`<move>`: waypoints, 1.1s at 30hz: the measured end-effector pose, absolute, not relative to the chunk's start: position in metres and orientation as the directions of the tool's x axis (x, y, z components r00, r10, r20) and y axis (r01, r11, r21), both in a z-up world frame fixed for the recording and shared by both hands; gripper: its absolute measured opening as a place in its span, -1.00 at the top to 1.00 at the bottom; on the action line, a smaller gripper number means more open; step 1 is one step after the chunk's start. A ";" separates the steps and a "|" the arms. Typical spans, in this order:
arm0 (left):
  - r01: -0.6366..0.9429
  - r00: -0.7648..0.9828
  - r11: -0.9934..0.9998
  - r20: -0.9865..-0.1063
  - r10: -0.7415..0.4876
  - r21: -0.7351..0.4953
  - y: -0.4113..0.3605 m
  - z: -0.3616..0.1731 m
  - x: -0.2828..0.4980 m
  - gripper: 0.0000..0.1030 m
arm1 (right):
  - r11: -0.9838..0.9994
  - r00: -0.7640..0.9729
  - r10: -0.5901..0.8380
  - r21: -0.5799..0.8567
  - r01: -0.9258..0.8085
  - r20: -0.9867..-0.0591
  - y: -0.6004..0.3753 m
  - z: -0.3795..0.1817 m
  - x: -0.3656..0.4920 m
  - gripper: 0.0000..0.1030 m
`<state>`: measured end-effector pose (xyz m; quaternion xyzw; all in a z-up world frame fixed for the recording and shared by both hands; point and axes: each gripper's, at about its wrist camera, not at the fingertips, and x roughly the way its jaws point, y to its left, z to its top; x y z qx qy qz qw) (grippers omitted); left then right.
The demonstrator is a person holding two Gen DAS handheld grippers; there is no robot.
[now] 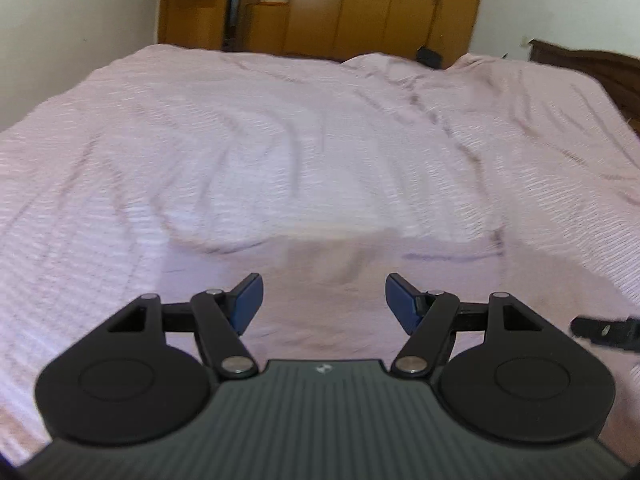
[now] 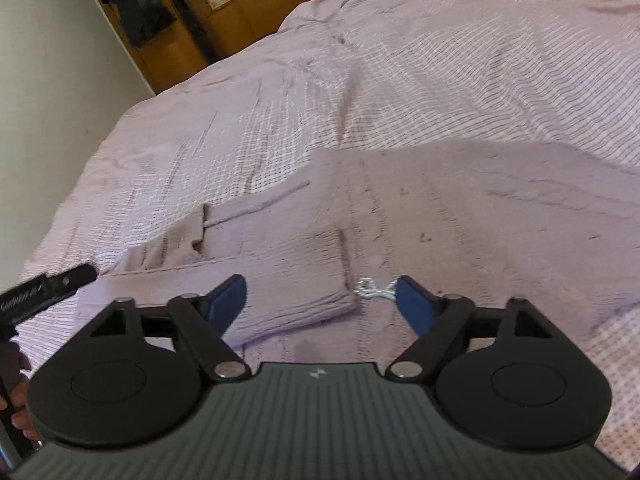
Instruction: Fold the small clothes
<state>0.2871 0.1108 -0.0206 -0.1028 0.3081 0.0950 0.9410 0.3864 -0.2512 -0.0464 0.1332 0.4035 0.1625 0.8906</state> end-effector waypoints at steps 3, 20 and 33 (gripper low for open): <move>-0.234 0.784 0.963 -0.612 0.107 -0.131 0.126 -0.027 0.273 -0.32 | 0.910 0.584 0.404 0.375 -0.178 -0.704 -0.248 -0.055 0.390 -0.06; -0.261 0.729 0.960 -0.672 0.126 -0.103 0.151 -0.066 0.262 -0.21 | 0.917 0.588 0.397 0.335 -0.217 -0.705 -0.243 -0.081 0.408 0.43; -0.314 0.705 0.939 -0.697 0.129 -0.143 0.173 -0.072 0.253 0.36 | 0.944 0.607 0.328 0.279 -0.178 -0.724 -0.244 -0.062 0.386 0.75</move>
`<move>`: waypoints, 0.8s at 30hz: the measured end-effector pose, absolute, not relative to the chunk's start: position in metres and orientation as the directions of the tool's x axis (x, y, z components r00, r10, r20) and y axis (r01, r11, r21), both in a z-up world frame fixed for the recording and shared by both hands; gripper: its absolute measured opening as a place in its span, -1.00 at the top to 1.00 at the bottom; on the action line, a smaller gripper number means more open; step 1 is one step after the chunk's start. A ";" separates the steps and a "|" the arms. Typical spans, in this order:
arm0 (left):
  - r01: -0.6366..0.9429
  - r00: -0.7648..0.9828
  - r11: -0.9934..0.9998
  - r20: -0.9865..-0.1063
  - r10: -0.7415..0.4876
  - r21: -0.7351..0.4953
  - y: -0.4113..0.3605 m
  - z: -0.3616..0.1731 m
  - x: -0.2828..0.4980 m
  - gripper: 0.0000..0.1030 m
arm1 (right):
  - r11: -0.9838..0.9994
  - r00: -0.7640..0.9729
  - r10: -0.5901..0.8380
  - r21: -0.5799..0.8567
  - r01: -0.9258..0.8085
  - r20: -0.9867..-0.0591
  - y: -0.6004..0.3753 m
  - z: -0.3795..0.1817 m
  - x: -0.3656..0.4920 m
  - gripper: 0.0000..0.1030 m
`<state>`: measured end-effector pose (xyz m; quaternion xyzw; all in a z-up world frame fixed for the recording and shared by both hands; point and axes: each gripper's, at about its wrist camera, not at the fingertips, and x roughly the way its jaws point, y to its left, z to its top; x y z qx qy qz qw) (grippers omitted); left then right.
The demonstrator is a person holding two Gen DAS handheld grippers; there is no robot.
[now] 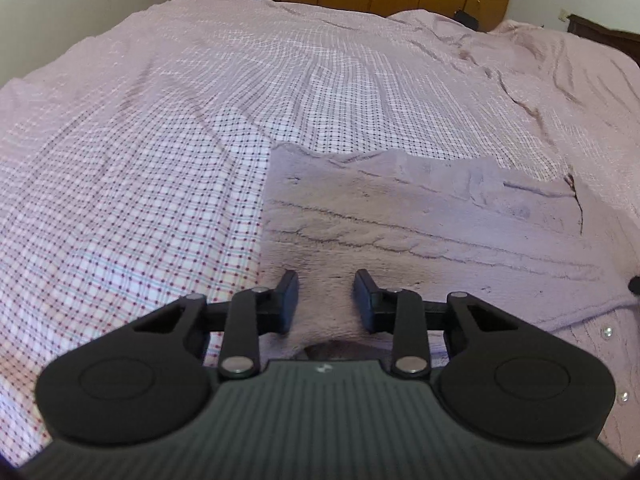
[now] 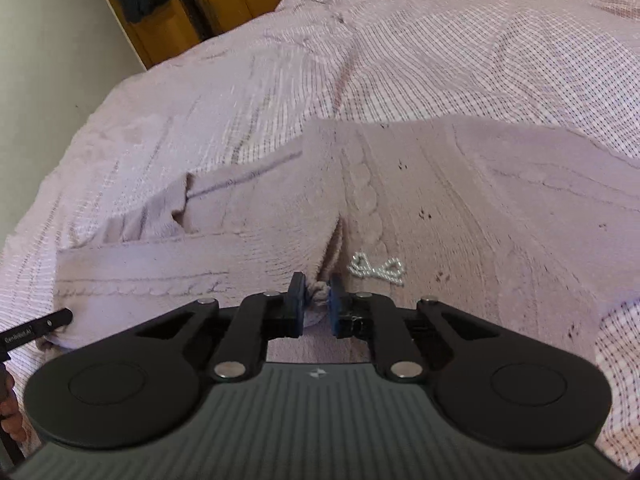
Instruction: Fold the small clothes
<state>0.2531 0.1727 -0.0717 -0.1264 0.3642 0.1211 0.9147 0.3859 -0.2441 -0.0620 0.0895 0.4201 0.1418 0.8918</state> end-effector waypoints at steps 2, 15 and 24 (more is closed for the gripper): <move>-0.315 0.707 0.939 -0.694 0.137 -0.137 0.173 -0.069 0.249 0.34 | 0.951 0.613 0.308 0.244 -0.189 -0.728 -0.242 -0.063 0.385 0.75; -0.298 0.728 0.952 -0.662 0.178 -0.071 0.148 -0.043 0.220 0.17 | 0.987 0.699 0.085 -0.036 -0.157 -0.710 -0.232 -0.050 0.364 0.59; -0.273 0.745 0.960 -0.645 0.172 -0.059 0.129 -0.036 0.223 -0.02 | 0.982 0.714 0.116 -0.027 -0.186 -0.691 -0.231 -0.041 0.356 0.32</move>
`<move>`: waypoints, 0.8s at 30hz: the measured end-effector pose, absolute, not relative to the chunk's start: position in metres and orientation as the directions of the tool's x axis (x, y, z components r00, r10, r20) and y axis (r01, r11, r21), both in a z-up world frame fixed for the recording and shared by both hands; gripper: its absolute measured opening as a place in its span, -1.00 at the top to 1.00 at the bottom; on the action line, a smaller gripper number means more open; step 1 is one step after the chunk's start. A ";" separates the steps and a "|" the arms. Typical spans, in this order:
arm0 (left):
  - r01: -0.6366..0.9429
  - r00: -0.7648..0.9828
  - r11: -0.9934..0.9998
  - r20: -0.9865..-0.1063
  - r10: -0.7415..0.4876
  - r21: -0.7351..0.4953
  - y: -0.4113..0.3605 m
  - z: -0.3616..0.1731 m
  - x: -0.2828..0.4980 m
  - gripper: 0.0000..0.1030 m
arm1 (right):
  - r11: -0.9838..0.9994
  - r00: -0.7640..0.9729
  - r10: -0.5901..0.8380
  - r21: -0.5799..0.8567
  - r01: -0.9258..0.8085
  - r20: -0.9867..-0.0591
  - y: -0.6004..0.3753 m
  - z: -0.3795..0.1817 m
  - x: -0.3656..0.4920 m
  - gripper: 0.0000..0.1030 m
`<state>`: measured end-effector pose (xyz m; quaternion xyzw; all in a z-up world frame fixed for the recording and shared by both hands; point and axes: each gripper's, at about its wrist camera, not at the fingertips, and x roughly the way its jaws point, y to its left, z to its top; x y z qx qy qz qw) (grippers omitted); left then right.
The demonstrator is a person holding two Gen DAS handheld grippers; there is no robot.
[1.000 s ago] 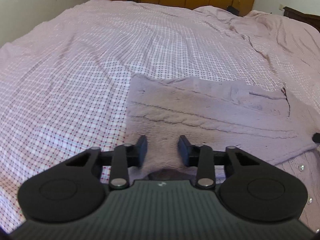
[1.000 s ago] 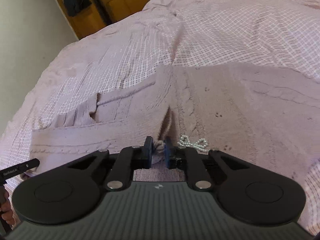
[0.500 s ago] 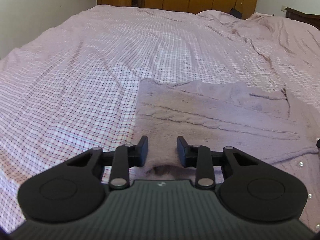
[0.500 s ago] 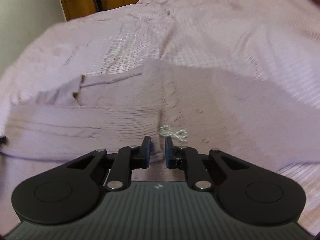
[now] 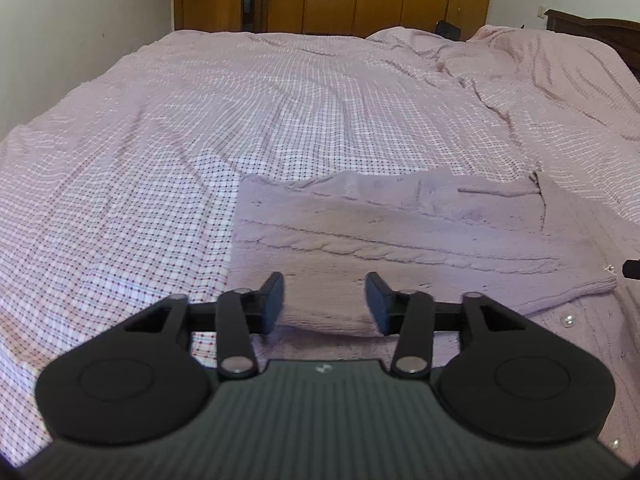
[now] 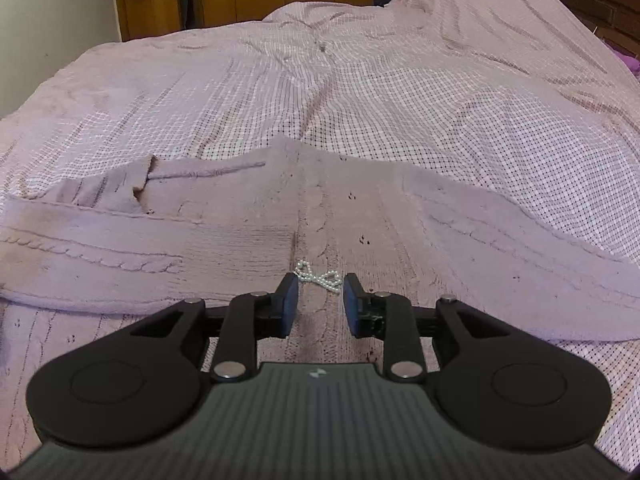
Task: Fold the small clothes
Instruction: 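Move the right tool over toward the other cardigan sleeve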
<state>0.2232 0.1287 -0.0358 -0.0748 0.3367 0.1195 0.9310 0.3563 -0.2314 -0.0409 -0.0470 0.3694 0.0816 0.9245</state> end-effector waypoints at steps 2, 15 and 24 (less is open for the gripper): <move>-0.271 0.746 0.961 -0.642 0.175 -0.053 0.127 -0.036 0.223 -0.04 | 0.981 0.718 0.121 -0.027 -0.191 -0.685 -0.231 -0.039 0.354 0.23; -0.258 0.767 0.966 -0.614 0.185 -0.031 0.120 -0.031 0.224 -0.20 | 0.980 0.733 0.115 -0.043 -0.194 -0.670 -0.233 -0.039 0.348 0.12; -0.267 0.761 0.963 -0.620 0.193 -0.027 0.120 -0.035 0.232 -0.21 | 0.984 0.744 0.108 -0.036 -0.174 -0.659 -0.254 -0.039 0.345 0.12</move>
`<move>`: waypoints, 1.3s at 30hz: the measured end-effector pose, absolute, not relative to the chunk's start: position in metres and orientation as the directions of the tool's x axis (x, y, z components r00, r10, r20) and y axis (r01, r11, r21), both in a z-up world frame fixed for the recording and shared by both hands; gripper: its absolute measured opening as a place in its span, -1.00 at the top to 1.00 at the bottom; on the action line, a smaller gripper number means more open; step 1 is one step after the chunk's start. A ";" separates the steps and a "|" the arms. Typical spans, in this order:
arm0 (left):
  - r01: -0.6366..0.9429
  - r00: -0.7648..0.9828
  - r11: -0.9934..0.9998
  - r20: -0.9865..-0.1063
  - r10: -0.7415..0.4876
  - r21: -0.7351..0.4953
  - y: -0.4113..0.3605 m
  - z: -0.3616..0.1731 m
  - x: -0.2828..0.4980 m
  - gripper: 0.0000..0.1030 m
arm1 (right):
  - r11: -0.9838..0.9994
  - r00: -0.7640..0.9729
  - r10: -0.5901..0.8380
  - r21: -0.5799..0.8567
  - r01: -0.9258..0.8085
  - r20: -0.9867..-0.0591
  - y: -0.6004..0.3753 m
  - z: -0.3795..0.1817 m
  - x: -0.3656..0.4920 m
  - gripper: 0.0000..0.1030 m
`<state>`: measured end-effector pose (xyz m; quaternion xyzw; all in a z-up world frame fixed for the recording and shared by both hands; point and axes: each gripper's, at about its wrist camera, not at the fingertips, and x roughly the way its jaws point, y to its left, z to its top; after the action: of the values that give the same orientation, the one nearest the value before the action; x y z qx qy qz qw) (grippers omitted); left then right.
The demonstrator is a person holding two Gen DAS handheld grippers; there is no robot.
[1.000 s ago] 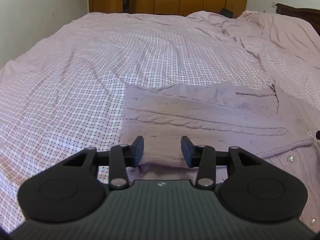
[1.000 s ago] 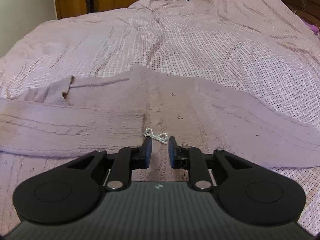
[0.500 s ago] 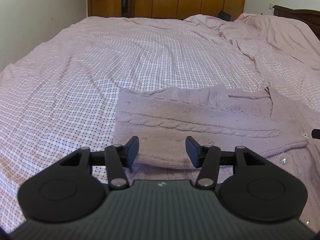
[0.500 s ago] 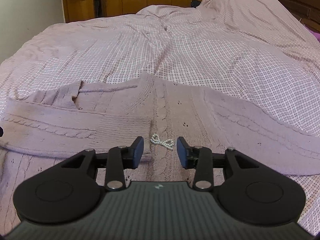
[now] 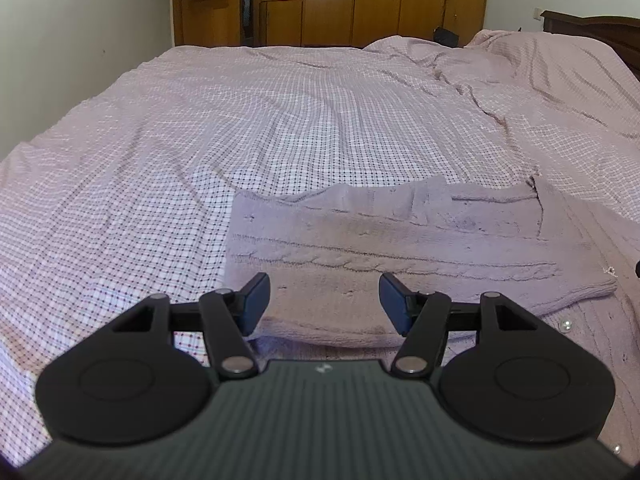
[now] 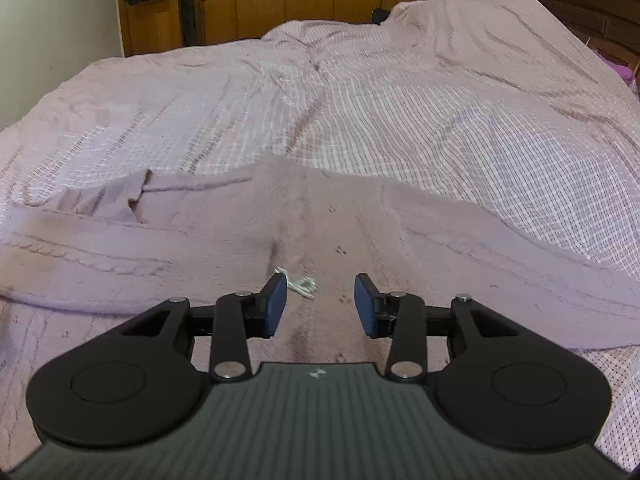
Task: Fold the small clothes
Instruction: 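Move the right tool over toward the other cardigan sleeve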
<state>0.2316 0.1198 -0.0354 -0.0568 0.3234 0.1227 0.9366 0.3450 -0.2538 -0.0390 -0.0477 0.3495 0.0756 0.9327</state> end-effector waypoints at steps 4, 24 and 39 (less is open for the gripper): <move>-0.261 0.764 0.965 -0.617 0.192 -0.023 0.119 -0.036 0.229 -0.21 | 0.984 0.745 0.092 -0.053 -0.169 -0.661 -0.262 -0.041 0.342 0.12; -0.254 0.760 0.967 -0.611 0.222 0.036 0.106 -0.051 0.237 -0.21 | 0.996 0.744 -0.054 -0.089 -0.007 -0.666 -0.354 -0.053 0.347 0.12; -0.253 0.757 0.967 -0.615 0.221 0.036 0.105 -0.051 0.239 -0.21 | 0.950 0.680 -0.247 -0.036 0.309 -0.691 -0.518 -0.088 0.340 0.08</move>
<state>0.2385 0.1052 -0.0508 -0.0248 0.3246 0.1266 0.9370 0.3397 -0.5180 -0.0875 0.0416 0.3703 -0.1520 0.9155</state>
